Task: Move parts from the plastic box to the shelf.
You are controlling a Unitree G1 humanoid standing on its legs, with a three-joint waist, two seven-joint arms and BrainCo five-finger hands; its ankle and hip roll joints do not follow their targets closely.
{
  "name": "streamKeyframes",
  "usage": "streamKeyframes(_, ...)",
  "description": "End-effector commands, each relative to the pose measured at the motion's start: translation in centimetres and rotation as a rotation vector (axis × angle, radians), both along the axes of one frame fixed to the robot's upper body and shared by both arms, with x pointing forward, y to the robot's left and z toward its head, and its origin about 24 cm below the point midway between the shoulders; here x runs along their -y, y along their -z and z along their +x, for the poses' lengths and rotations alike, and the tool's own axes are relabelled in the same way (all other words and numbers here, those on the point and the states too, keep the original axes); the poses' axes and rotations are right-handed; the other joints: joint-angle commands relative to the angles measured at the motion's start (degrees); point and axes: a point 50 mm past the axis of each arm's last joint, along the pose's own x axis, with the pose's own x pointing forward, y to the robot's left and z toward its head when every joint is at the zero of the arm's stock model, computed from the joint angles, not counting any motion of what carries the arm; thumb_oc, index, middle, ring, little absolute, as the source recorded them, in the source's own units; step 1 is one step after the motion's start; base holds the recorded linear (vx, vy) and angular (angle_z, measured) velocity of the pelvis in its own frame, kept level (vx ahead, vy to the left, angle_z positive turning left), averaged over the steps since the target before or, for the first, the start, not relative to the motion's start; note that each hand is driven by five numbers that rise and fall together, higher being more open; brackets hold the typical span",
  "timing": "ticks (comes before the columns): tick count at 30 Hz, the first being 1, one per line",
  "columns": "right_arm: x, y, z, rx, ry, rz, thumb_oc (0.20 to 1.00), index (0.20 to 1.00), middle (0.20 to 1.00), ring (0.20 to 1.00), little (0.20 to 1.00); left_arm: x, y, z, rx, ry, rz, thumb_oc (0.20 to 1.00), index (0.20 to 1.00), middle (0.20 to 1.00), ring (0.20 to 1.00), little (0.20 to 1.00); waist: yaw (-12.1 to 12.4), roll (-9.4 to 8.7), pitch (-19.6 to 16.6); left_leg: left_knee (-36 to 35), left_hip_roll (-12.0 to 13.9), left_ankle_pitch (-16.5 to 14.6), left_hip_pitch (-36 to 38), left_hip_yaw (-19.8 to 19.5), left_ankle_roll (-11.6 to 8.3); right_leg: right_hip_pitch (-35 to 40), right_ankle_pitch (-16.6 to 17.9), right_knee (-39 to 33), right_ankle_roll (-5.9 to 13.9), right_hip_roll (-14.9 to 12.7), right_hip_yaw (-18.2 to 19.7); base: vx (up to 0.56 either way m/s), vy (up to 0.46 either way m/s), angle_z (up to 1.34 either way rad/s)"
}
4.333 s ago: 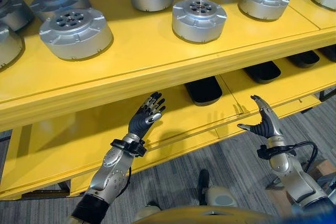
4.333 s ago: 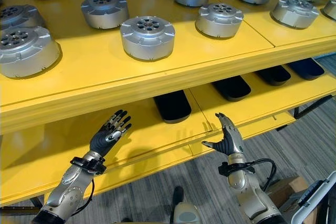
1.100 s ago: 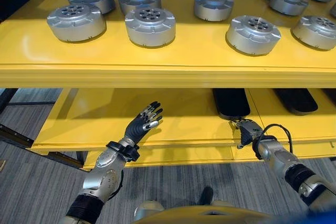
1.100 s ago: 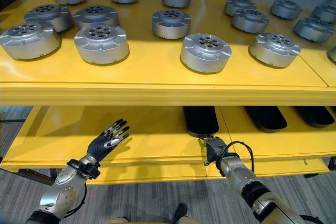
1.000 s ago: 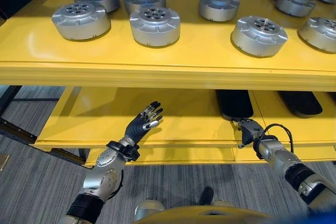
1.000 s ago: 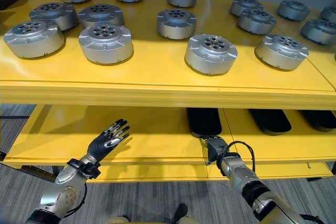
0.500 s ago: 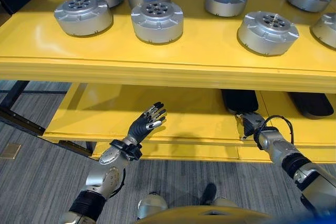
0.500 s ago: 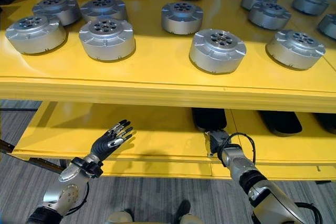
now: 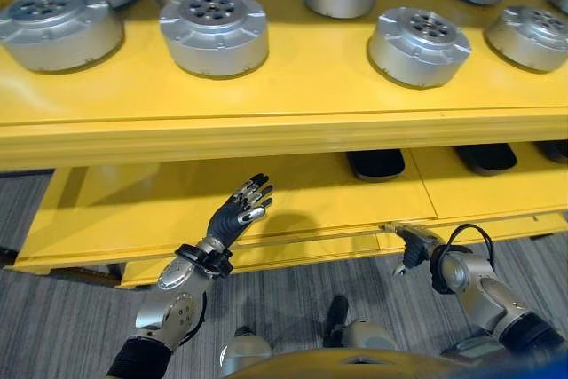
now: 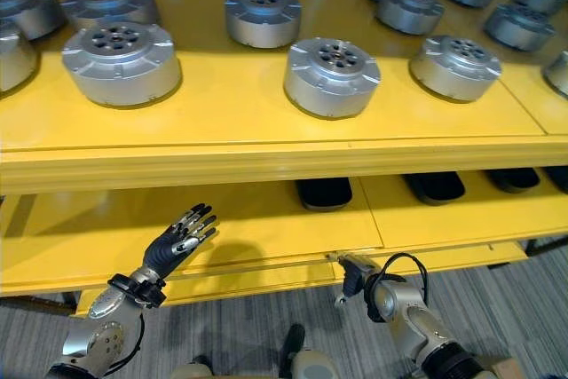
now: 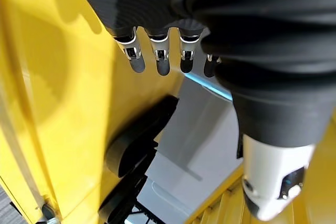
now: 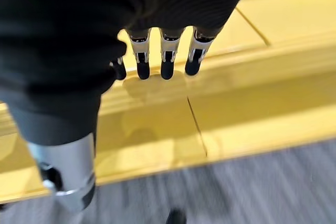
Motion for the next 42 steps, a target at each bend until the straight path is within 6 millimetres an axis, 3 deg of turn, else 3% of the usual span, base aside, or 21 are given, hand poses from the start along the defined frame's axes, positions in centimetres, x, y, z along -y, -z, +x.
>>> streamKeyframes(1, 0.4, -0.5, -0.4, -0.2, -0.024, 0.118, 1.0, 1.0, 1.0, 1.0, 1.0, 0.5, -1.8, -0.2, 0.102, 0.025, -0.011, 1.0, 1.0, 1.0, 1.0, 1.0, 0.7, 0.7, -0.6, -0.1, 0.9, 4.4, -2.7, -4.6, 0.08, 3.3, -6.0, 6.6, 5.21, -3.5, 0.2, -0.08, 0.103, -0.09)
streamKeyframes(5, -0.2, -4.0, -0.3, -0.189, 0.003, 0.467, 1.0, 1.0, 1.0, 1.0, 1.0, 1.1, -1.7, -0.3, 0.082, 0.064, -0.008, 1.0, 1.0, 1.0, 1.0, 1.0, -0.9, -0.48, -2.4, -1.0, -0.3, 4.1, -1.9, -4.2, 0.64, 3.7, -4.4, 4.6, 5.82, -3.4, 2.4, -0.05, 0.106, -0.19)
streamKeyframes(8, 0.2, -4.8, -0.1, -0.133, 0.108, 0.667, 1.0, 1.0, 1.0, 1.0, 1.0, 1.4, -1.2, -0.3, 0.061, 0.09, -0.007, 1.0, 1.0, 1.0, 1.0, 1.0, -2.2, -0.62, -3.3, -1.0, -1.1, 3.6, -1.6, -4.3, 1.19, 3.4, -3.5, 4.1, 6.31, -3.4, 4.3, -0.05, 0.108, -0.32)
streamKeyframes(12, 1.6, -4.7, 0.2, 0.071, 0.354, 0.902, 1.0, 1.0, 1.0, 1.0, 1.0, 1.7, -0.5, -0.7, 0.038, 0.107, -0.022, 1.0, 1.0, 1.0, 1.0, 1.0, -5.0, 0.07, -3.6, -0.1, -2.4, 1.8, -1.5, -4.5, 2.6, 2.5, -2.3, 3.8, 7.0, -3.4, 8.0, -0.07, 0.141, -0.32)
streamKeyframes(14, 2.3, -4.6, 0.3, 0.143, 0.44, 0.93, 1.0, 1.0, 1.0, 1.0, 1.0, 1.8, -0.4, -0.9, 0.037, 0.107, -0.027, 1.0, 1.0, 1.0, 1.0, 1.0, -5.9, 0.32, -3.5, 0.2, -2.8, 1.2, -1.5, -4.6, 2.91, 2.2, -2.1, 3.6, 7.11, -3.3, 9.2, -0.1, 0.134, -0.6)
streamKeyframes(15, 3.0, -4.4, 0.3, 0.233, 0.529, 0.972, 1.0, 1.0, 1.0, 1.0, 1.0, 1.5, -0.4, -1.1, 0.047, 0.064, -0.042, 1.0, 1.0, 1.0, 1.0, 1.0, -7.0, 0.61, -3.5, 0.6, -3.2, 1.6, -2.0, -4.0, 3.67, 1.1, -0.2, 2.5, 6.75, -2.9, 11.5, -0.15, 0.174, -0.55)
streamKeyframes(21, 3.2, -3.8, -0.6, 0.277, 0.607, 0.982, 1.0, 1.0, 1.0, 1.0, 1.0, 0.2, -1.0, -0.9, 0.095, -0.141, -0.028, 1.0, 1.0, 1.0, 1.0, 1.0, -8.5, 0.76, -3.5, 0.3, -4.3, 0.9, -1.8, -4.4, 4.28, 0.2, 1.3, 1.5, 7.57, -3.0, 14.5, -0.06, 0.099, -0.18)
streamKeyframes(22, 3.2, -3.2, -1.2, 0.274, 0.637, 0.978, 1.0, 1.0, 1.0, 1.0, 1.0, -0.5, -1.4, -0.7, 0.123, -0.238, -0.012, 1.0, 1.0, 1.0, 1.0, 1.0, -8.6, 0.55, -3.5, 0.2, -4.7, 0.7, -1.8, -4.7, 4.49, -0.4, 2.5, 0.9, 8.11, -3.4, 14.9, -0.13, 0.016, 0.0)
streamKeyframes(23, 2.5, -2.5, -1.9, 0.242, 0.639, 0.996, 1.0, 1.0, 1.0, 1.0, 1.0, -2.8, -2.7, -1.2, 0.205, -0.472, 0.043, 1.0, 1.0, 1.0, 1.0, 1.0, -6.6, -0.32, -2.1, 0.0, -4.3, -0.5, -0.1, -3.4, 3.35, -1.0, 5.8, 0.3, 11.1, -6.3, 8.8, -0.31, -0.06, -2.4)
streamKeyframes(24, 1.5, -3.1, -0.8, 0.232, 0.589, 1.032, 1.0, 1.0, 1.0, 1.0, 1.0, -4.7, -3.4, -1.8, 0.247, -0.65, 0.067, 1.0, 1.0, 1.0, 1.0, 1.0, -3.8, -0.34, -1.1, -0.8, -3.4, 1.1, 0.5, -1.9, 2.54, -2.2, 5.6, 4.1, 11.78, -6.7, 4.0, -0.4, -0.158, -2.38)
streamKeyframes(25, 1.0, -2.9, -0.7, 0.254, 0.604, 1.076, 1.0, 1.0, 1.0, 1.0, 1.0, -5.3, -3.6, -2.0, 0.261, -0.725, 0.1, 1.0, 1.0, 1.0, 1.0, 1.0, -4.3, 0.69, -1.6, 0.9, -3.1, 0.8, -2.5, -4.2, 4.67, -3.2, -4.6, 17.3, 7.81, -2.9, 8.6, -0.34, -0.167, -3.13)
streamKeyframes(27, 0.4, -2.6, -0.8, 0.26, 0.615, 1.098, 1.0, 1.0, 1.0, 1.0, 1.0, -5.5, -3.1, -2.0, 0.259, -0.762, 0.101, 1.0, 1.0, 1.0, 1.0, 1.0, -4.7, 0.66, -2.1, 2.1, -3.9, -0.3, -3.7, -5.7, 5.78, -3.3, -8.7, 22.8, 5.77, -0.5, 10.3, -0.15, -0.143, -0.3)
streamKeyframes(28, 0.2, -2.5, -0.6, 0.269, 0.632, 1.1, 1.0, 1.0, 1.0, 1.0, 1.0, -5.5, -3.1, -1.8, 0.255, -0.771, 0.097, 1.0, 1.0, 1.0, 1.0, 1.0, -4.2, 0.08, -2.7, 3.4, -3.9, -0.4, -5.3, -5.9, 5.62, -0.2, -10.7, 18.9, 4.08, 0.2, 8.9, -0.11, -0.255, 0.88)
streamKeyframes(30, 0.3, -2.3, -0.1, 0.266, 0.648, 1.091, 1.0, 1.0, 1.0, 1.0, 1.0, -5.2, -2.8, -1.7, 0.251, -0.786, 0.097, 1.0, 1.0, 1.0, 1.0, 1.0, -2.7, -1.1, -3.4, 4.7, -3.4, 0.2, -7.0, -4.6, 4.67, 4.4, -9.7, 12.5, 3.29, 0.2, 6.1, -0.12, -0.284, 0.42)
streamKeyframes(33, 0.5, -2.9, 0.7, 0.266, 0.628, 1.07, 1.0, 1.0, 1.0, 1.0, 1.0, -4.2, -2.8, -1.8, 0.245, -0.792, 0.084, 1.0, 1.0, 1.0, 1.0, 1.0, -1.1, -1.4, -3.7, 4.3, -1.5, 2.5, -8.2, -3.3, 2.63, 7.6, -8.7, 5.8, 2.61, 0.4, 2.6, -0.14, -0.295, -0.39)
streamKeyframes(37, 0.8, -3.5, 1.0, 0.271, 0.604, 1.062, 1.0, 1.0, 1.0, 1.0, 1.0, -3.6, -3.3, -1.9, 0.256, -0.761, 0.078, 1.0, 1.0, 1.0, 1.0, 1.0, -0.8, -1.08, -3.3, 3.9, 0.4, 4.1, -8.7, -2.5, 1.39, 8.0, -8.2, 3.7, 1.87, 0.9, 0.8, -0.15, -0.273, -0.06)
streamKeyframes(42, 0.5, -3.6, 1.1, 0.257, 0.574, 1.038, 1.0, 1.0, 1.0, 1.0, 1.0, -2.9, -3.9, -2.0, 0.298, -0.699, 0.081, 1.0, 1.0, 1.0, 1.0, 1.0, -0.7, -0.37, -2.3, 3.3, 4.6, 7.6, -8.7, -1.3, -1.11, 7.6, -7.4, 2.8, 0.97, 1.3, -1.4, -0.13, -0.219, 0.0)
